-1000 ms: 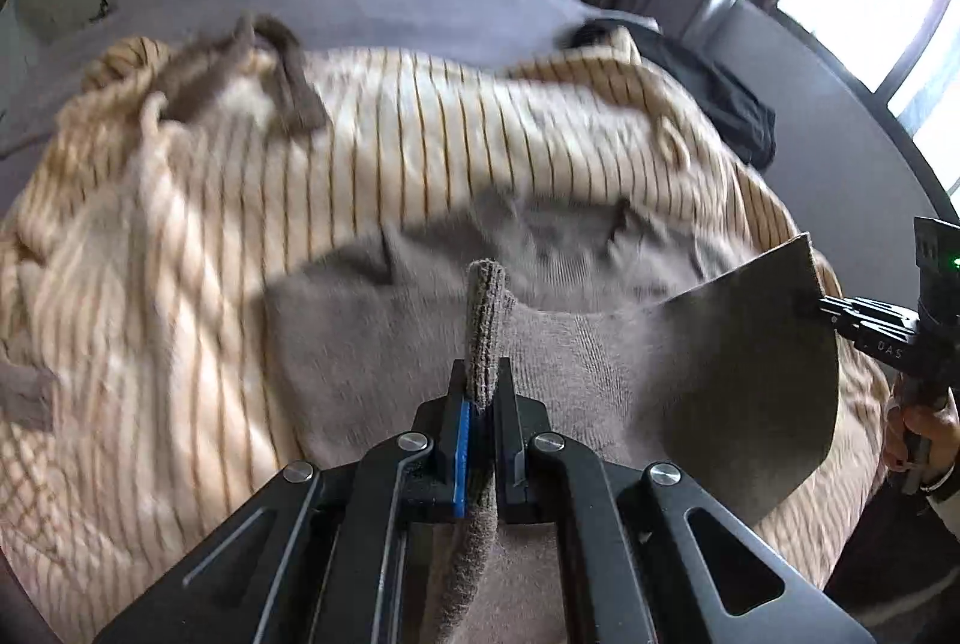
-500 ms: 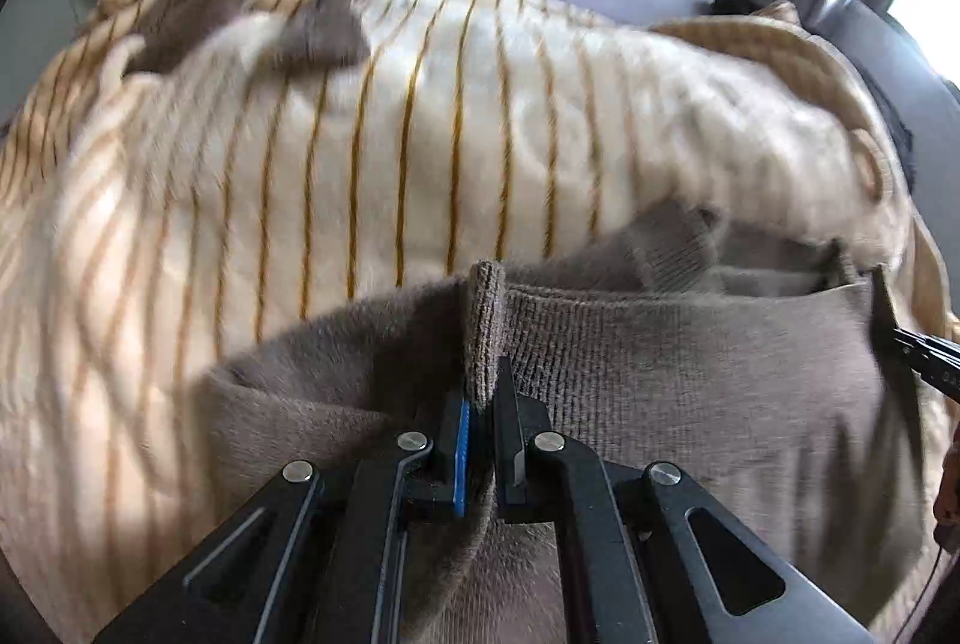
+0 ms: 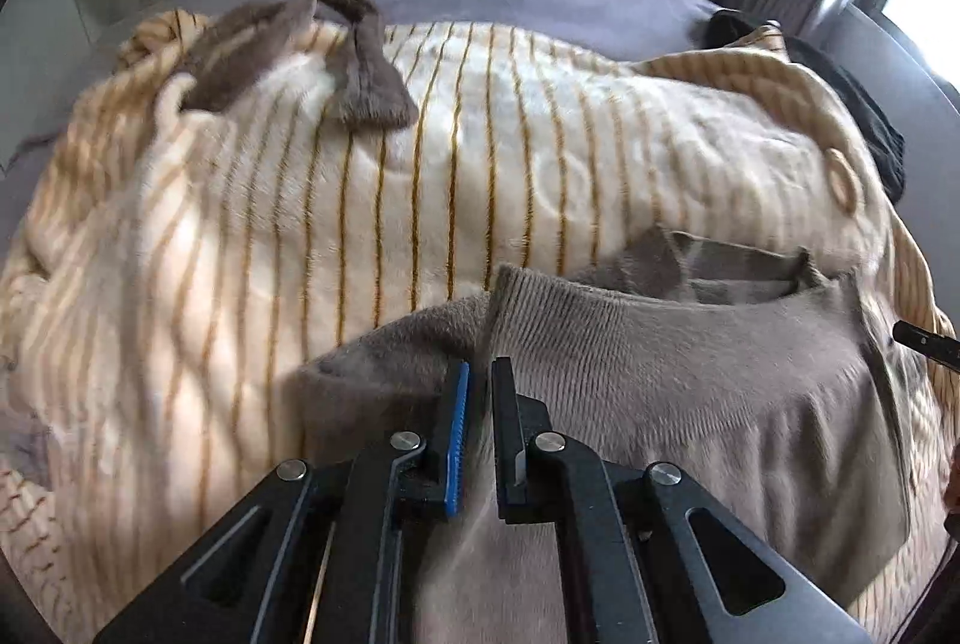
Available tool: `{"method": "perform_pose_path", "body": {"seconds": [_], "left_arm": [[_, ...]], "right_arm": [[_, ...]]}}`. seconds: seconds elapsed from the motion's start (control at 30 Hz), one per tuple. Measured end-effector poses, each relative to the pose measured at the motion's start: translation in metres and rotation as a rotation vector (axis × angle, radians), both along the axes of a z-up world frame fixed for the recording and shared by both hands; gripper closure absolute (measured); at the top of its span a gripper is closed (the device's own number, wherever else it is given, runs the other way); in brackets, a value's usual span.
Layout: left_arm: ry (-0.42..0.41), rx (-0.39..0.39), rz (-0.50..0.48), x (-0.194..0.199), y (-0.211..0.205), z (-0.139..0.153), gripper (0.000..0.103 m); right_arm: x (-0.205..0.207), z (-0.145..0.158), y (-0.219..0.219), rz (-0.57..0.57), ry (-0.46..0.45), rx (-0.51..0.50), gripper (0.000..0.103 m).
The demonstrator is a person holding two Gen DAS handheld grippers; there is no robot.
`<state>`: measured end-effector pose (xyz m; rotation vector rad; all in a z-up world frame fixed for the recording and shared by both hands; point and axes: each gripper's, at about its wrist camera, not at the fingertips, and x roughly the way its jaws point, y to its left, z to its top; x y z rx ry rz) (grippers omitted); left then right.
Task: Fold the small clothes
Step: 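Grasp the folded sweater edge again with both tools and lift it, then lay the folded sweater flat and open both tools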
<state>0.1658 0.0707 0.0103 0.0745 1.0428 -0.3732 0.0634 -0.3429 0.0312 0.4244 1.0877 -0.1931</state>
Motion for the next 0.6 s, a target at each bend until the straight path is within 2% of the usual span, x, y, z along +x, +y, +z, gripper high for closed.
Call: {"method": "perform_pose_path", "body": {"seconds": [0.1, 0.23, 0.33, 0.47, 0.6], "left_arm": [[0.01, -0.002, -0.03, -0.017, 0.0, 0.0, 0.096], [0.099, 0.039, -0.002, -0.026, -0.002, -0.038, 0.096], [0.096, 0.008, 0.021, -0.035, 0.012, -0.052, 0.096], [0.114, 0.027, 0.006, -0.048, 0.028, -0.048, 0.096], [0.12, 0.134, 0.029, -0.064, 0.041, -0.037, 0.096]], "right_arm": [[-0.023, 0.012, 0.026, 0.098, -0.021, -0.026, 0.09], [-0.032, -0.007, 0.056, 0.169, 0.017, -0.035, 0.09], [-0.038, -0.029, 0.052, 0.133, 0.043, -0.023, 0.091], [-0.053, -0.03, 0.035, 0.088, 0.039, -0.003, 0.093], [-0.073, -0.023, 0.027, 0.075, 0.073, 0.004, 0.093]]}}
